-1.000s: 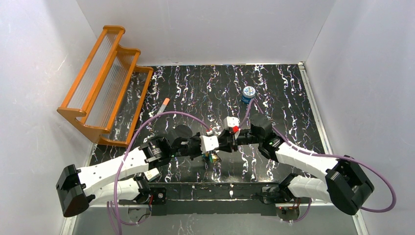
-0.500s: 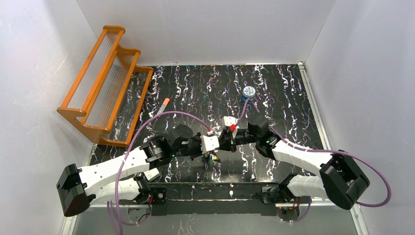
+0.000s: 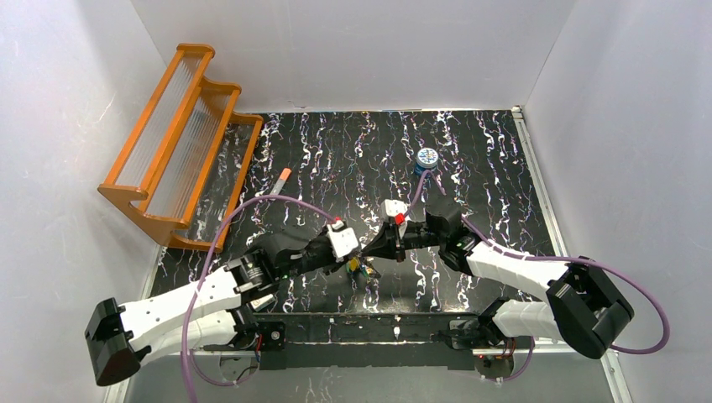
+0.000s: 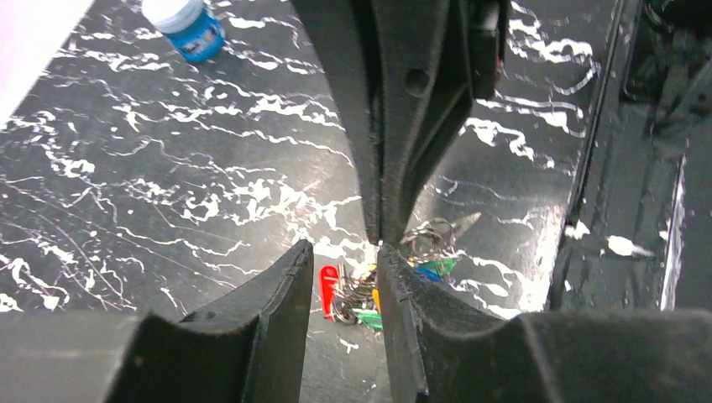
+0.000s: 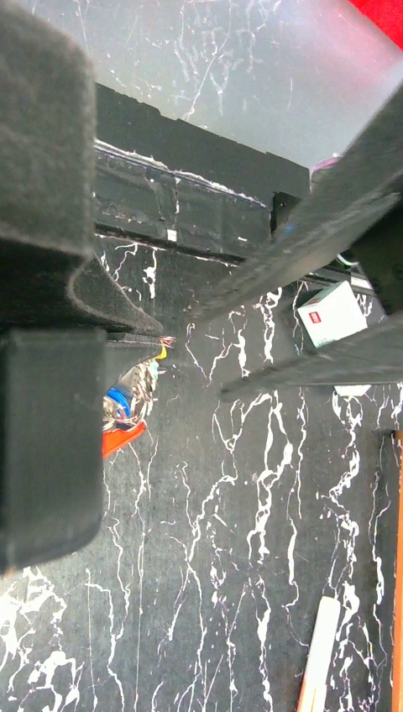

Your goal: Put the keys on the keyring

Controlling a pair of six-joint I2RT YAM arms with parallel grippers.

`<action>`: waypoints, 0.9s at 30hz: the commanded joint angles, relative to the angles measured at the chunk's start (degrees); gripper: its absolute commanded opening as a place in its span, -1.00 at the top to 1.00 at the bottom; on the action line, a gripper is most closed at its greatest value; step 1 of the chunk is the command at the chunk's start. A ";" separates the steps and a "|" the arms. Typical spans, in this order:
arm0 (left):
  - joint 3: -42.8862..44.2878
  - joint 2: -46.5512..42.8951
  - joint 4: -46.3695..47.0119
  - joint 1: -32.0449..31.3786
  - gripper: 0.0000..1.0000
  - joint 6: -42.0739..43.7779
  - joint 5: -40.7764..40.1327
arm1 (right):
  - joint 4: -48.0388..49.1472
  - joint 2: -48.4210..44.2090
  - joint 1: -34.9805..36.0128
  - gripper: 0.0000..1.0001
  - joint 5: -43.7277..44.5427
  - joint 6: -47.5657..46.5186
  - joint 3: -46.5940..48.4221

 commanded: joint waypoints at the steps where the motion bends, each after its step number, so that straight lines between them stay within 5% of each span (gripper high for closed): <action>1: -3.44 -4.84 8.77 -0.15 0.34 -4.82 -4.97 | 5.15 -1.25 -0.40 0.97 0.38 1.84 -0.82; 12: -8.65 -7.22 14.30 -0.06 0.15 -9.02 -5.95 | 14.98 -1.07 -4.81 0.97 -2.81 10.09 -4.38; 27: -17.48 0.43 35.21 6.69 0.29 -21.98 11.89 | 30.69 1.51 -6.83 0.97 -5.85 18.91 -8.57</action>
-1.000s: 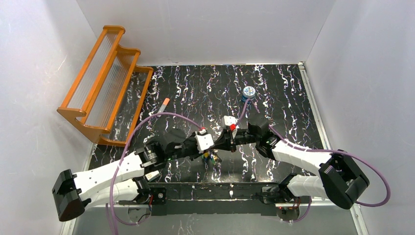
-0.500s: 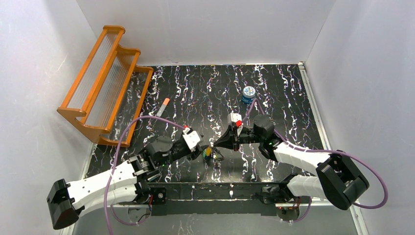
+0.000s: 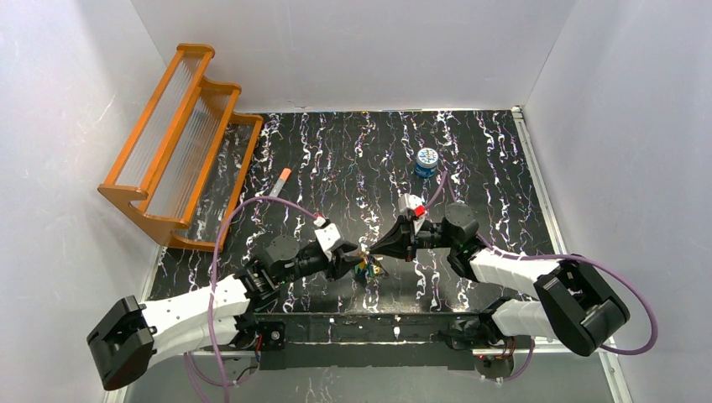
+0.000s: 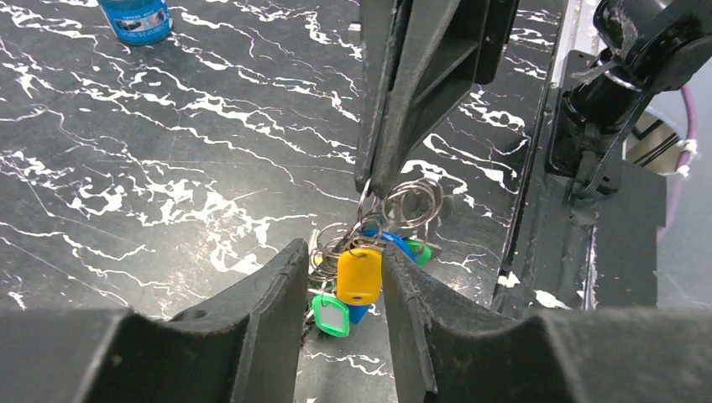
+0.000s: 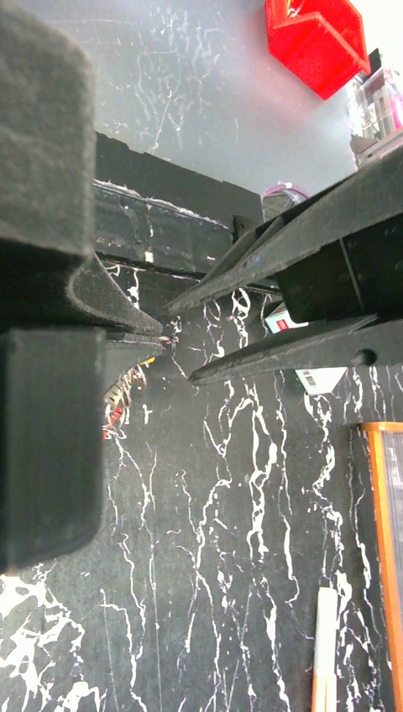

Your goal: Put the keys on the keyring

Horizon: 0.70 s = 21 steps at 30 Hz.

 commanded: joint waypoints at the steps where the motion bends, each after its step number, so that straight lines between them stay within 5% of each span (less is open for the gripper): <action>1: -1.80 1.37 9.56 2.73 0.31 -4.80 6.40 | 9.10 0.24 -0.45 0.97 -1.51 3.18 0.14; 21: -3.30 8.78 15.66 3.54 0.86 -4.11 10.27 | 20.76 4.53 -0.32 0.97 -4.02 12.13 0.41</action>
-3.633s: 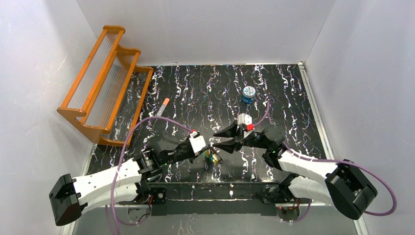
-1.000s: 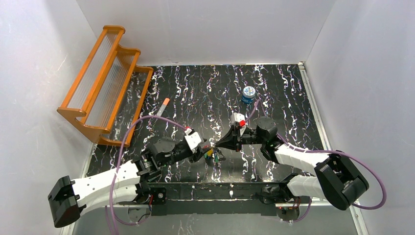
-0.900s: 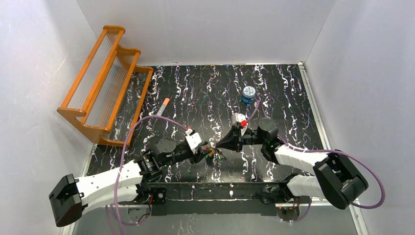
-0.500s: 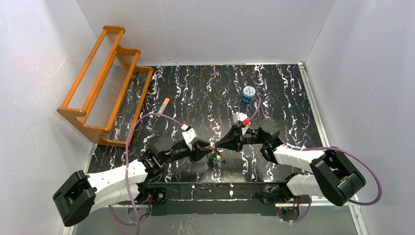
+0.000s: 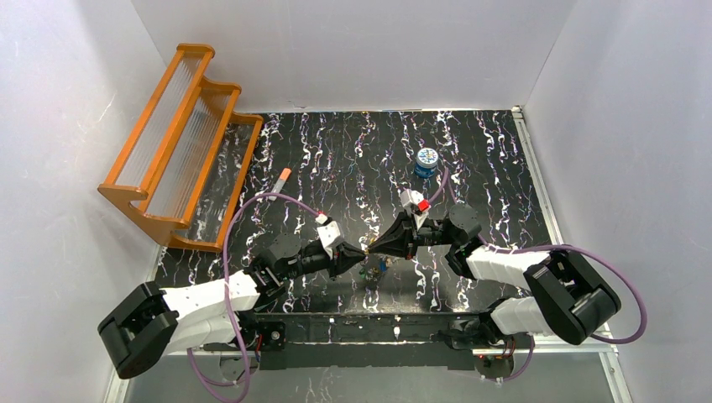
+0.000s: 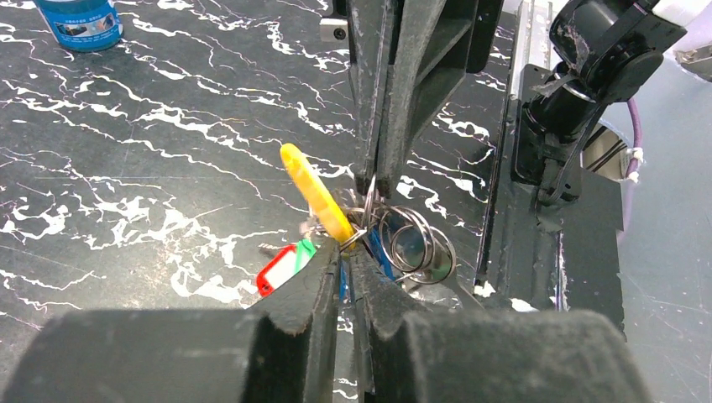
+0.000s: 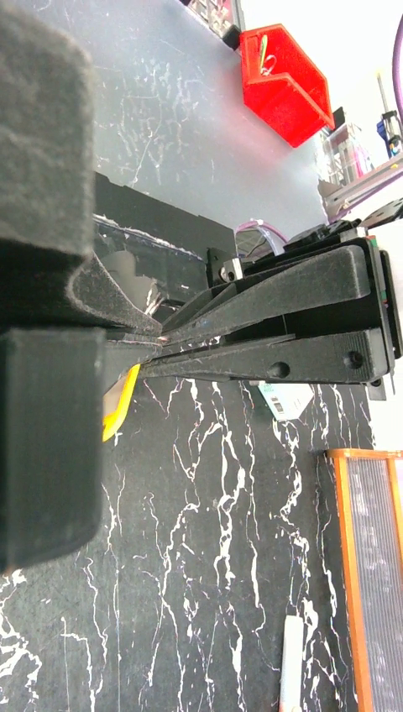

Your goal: Put the keys on the keyring

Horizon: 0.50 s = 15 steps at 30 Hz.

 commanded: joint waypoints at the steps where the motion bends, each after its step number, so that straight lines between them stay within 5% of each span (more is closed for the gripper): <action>1: -0.78 0.17 1.41 0.14 0.86 1.09 1.62 | 7.91 0.67 0.06 0.97 -0.76 2.06 0.41; 11: -1.33 -0.87 1.30 0.17 0.85 2.90 3.37 | 11.57 2.27 0.07 0.97 -1.25 4.58 0.61; 15: -2.07 -4.82 -0.96 0.12 0.65 3.88 0.77 | 10.10 1.65 0.05 0.97 -1.06 3.68 0.57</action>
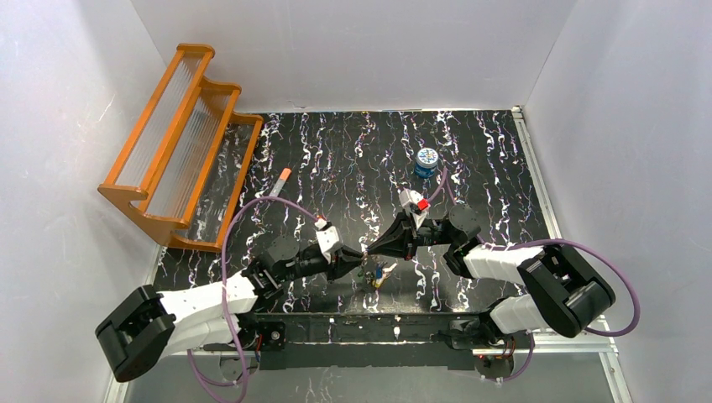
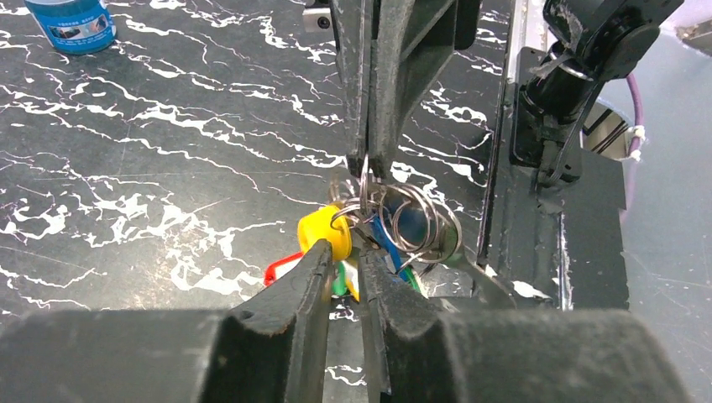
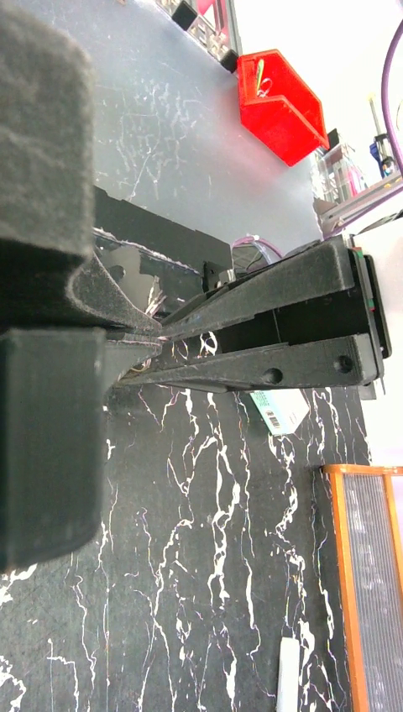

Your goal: Put the keys on the keyring

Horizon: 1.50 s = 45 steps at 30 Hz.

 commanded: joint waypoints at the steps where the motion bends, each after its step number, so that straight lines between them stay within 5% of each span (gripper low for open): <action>1: -1.11 -5.48 -1.57 0.15 0.61 2.13 -1.59 | 4.20 -1.26 0.02 0.97 0.34 -0.45 0.62; 5: -1.74 -10.03 -3.51 0.16 0.34 3.13 -5.44 | 1.96 -2.15 0.01 0.97 -0.66 -1.86 0.95; 10: -1.29 -11.47 -3.77 0.12 0.25 5.81 -4.64 | 0.42 -2.77 0.02 0.97 -0.89 -2.60 1.49; 23: 2.37 -0.82 -1.26 0.15 0.86 7.46 2.87 | 1.12 -2.54 0.01 0.97 -0.87 -1.48 2.30; 31: 2.87 1.65 -0.51 0.10 0.96 7.24 1.19 | 2.64 -2.15 0.05 0.97 -1.30 -0.17 2.38; 39: -0.16 -10.50 -4.30 0.08 0.39 6.87 -3.12 | 1.27 -3.10 0.03 0.97 -0.05 -1.42 2.23; 45: -1.74 -17.18 -5.94 0.15 0.25 7.39 -4.03 | 0.13 -3.20 0.05 0.97 -0.87 -2.05 2.82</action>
